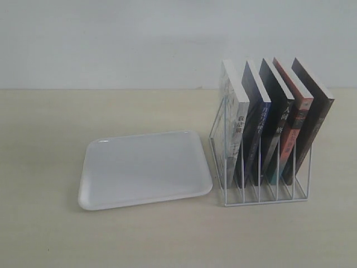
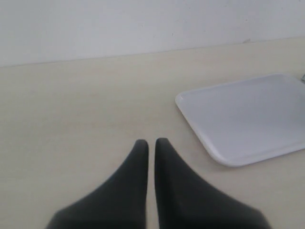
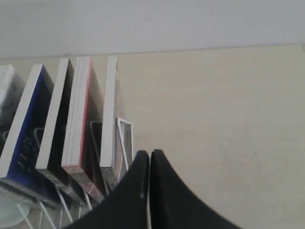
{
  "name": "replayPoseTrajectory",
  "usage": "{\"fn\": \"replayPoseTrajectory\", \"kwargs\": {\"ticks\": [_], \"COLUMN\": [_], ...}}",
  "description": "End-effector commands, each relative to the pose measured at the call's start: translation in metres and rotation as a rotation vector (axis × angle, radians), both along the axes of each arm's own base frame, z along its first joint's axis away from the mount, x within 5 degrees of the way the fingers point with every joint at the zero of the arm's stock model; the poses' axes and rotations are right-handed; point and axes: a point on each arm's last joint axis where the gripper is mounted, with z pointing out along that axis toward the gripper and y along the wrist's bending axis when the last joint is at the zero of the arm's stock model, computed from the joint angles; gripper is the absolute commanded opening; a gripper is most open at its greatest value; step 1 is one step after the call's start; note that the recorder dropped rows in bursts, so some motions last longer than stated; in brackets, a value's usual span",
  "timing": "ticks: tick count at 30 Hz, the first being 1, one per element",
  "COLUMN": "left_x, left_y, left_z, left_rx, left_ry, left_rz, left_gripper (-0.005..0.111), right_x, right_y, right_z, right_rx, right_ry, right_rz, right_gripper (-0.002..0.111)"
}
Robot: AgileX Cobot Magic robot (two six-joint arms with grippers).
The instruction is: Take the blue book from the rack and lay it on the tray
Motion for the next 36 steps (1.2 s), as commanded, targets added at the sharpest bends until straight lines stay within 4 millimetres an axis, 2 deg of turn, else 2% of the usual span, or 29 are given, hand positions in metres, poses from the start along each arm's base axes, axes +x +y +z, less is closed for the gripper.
{"fn": "replayPoseTrajectory", "kwargs": {"ticks": [1, 4, 6, 8, 10, 12, 15, 17, 24, 27, 30, 33, 36], "left_x": [0.0, 0.0, 0.0, 0.0, 0.0, 0.0, 0.0, 0.0, 0.0, 0.0, 0.0, 0.0, 0.0], "left_y": [0.0, 0.0, 0.0, 0.0, 0.0, 0.0, 0.0, 0.0, 0.0, 0.0, 0.0, 0.0, 0.0], "left_z": [0.003, 0.003, 0.003, 0.003, 0.003, 0.003, 0.003, 0.003, 0.003, 0.003, 0.003, 0.003, 0.003], "left_rx": [-0.008, -0.008, -0.008, -0.008, -0.008, -0.008, -0.008, -0.008, -0.008, -0.008, -0.008, -0.008, -0.008], "left_ry": [-0.021, -0.021, -0.021, -0.021, -0.021, -0.021, -0.021, -0.021, -0.021, -0.021, -0.021, -0.021, -0.021], "left_rz": [0.002, 0.002, 0.002, 0.002, 0.002, 0.002, 0.002, 0.002, 0.002, 0.002, 0.002, 0.002, 0.002], "left_gripper": [0.005, 0.005, 0.005, 0.005, 0.005, 0.005, 0.005, 0.005, 0.005, 0.005, 0.005, 0.005, 0.005], "right_x": [0.041, 0.069, 0.083, 0.097, 0.111, 0.12, 0.131, 0.136, 0.144, 0.144, 0.143, 0.143, 0.145], "right_y": [0.008, 0.01, 0.011, 0.014, 0.016, 0.017, 0.017, 0.017, 0.017, 0.017, 0.028, 0.044, 0.051], "right_z": [0.011, 0.014, 0.013, 0.012, 0.008, -0.001, -0.015, -0.024, -0.036, -0.036, -0.037, -0.044, -0.051], "right_rx": [0.0, 0.006, 0.019, 0.047, 0.072, 0.085, 0.089, 0.091, 0.095, 0.095, 0.067, -0.047, -0.169], "right_ry": [0.23, 0.358, 0.413, 0.424, 0.433, 0.457, 0.496, 0.522, 0.556, 0.556, 0.561, 0.58, 0.602], "right_rz": [0.124, 0.161, 0.178, 0.192, 0.201, 0.203, 0.202, 0.201, 0.2, 0.201, 0.231, 0.265, 0.233], "right_gripper": [0.0, 0.007, 0.02, 0.039, 0.049, 0.047, 0.033, 0.028, 0.048, 0.047, 0.047, 0.047, 0.047]}}
